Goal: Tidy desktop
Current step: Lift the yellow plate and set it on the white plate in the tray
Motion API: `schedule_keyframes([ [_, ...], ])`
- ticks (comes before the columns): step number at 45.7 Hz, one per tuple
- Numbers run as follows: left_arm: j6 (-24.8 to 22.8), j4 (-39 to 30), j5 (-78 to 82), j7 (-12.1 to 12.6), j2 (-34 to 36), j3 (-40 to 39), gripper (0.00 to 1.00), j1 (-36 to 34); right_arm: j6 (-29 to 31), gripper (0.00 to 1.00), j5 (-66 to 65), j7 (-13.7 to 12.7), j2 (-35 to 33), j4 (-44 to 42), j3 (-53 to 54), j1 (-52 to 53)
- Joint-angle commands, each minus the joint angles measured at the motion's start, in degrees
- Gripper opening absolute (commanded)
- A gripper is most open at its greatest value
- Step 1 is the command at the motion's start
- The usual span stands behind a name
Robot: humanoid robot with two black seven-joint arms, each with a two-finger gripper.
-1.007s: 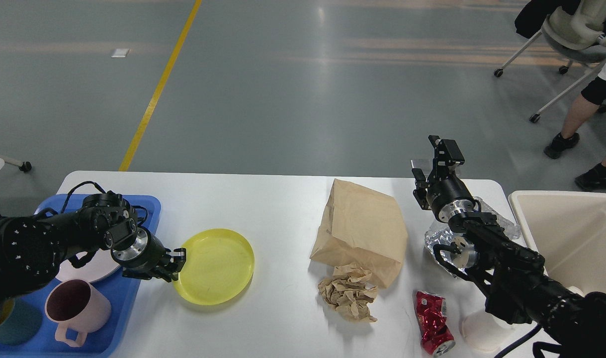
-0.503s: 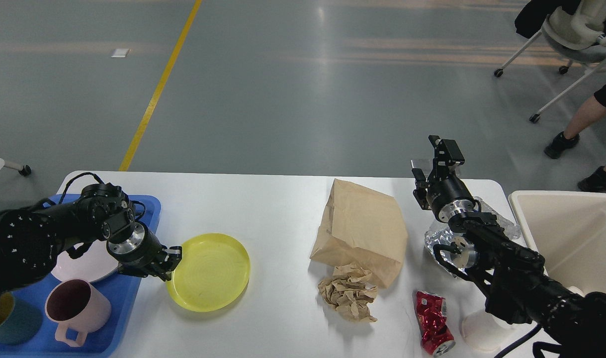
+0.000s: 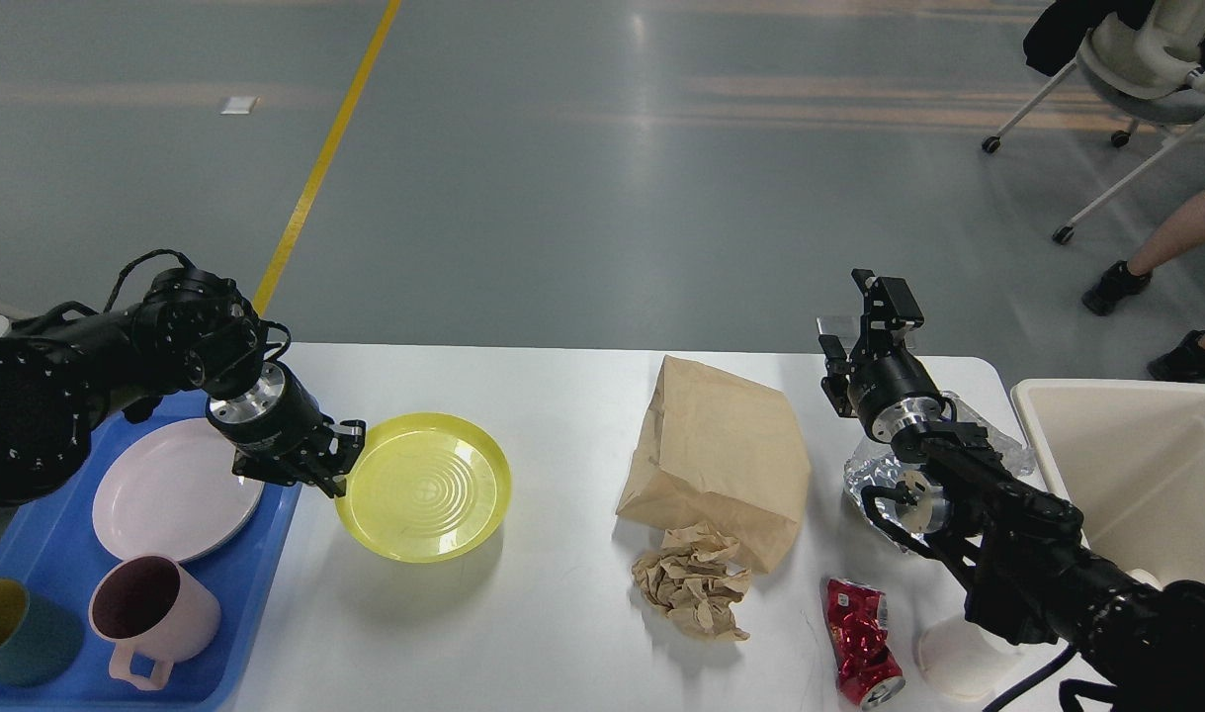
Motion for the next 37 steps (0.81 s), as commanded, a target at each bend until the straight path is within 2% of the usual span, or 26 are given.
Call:
schedule_keyframes([
  [1, -0.07, 0.00, 0.01, 0.02, 3.24, -0.01, 0.00, -1.59, 0.00, 1.00, 0.00, 0.00, 0.00, 0.00, -0.01, 0.00],
  [12, -0.07, 0.70, 0.27, 0.46, 13.69, 0.16, 0.00, -3.17, 0.00, 1.00, 0.00, 0.00, 0.00, -0.09, -0.01, 0.00],
  [21, -0.07, 8.00, 0.45, 0.55, 15.90, 0.78, 0.00, 0.07, 0.00, 1.00, 0.00, 0.00, 0.00, 0.00, -0.01, 0.00],
  [30, -0.07, 13.53, 0.36, 3.62, 16.34, 0.96, 0.00, 4.64, 0.00, 1.00, 0.00, 0.00, 0.00, 0.00, -0.01, -0.09],
  [37, -0.07, 14.59, 0.36, 6.17, 16.16, 1.13, 0.00, 6.67, 0.00, 1.00, 0.00, 0.00, 0.00, 0.00, -0.01, 0.00],
])
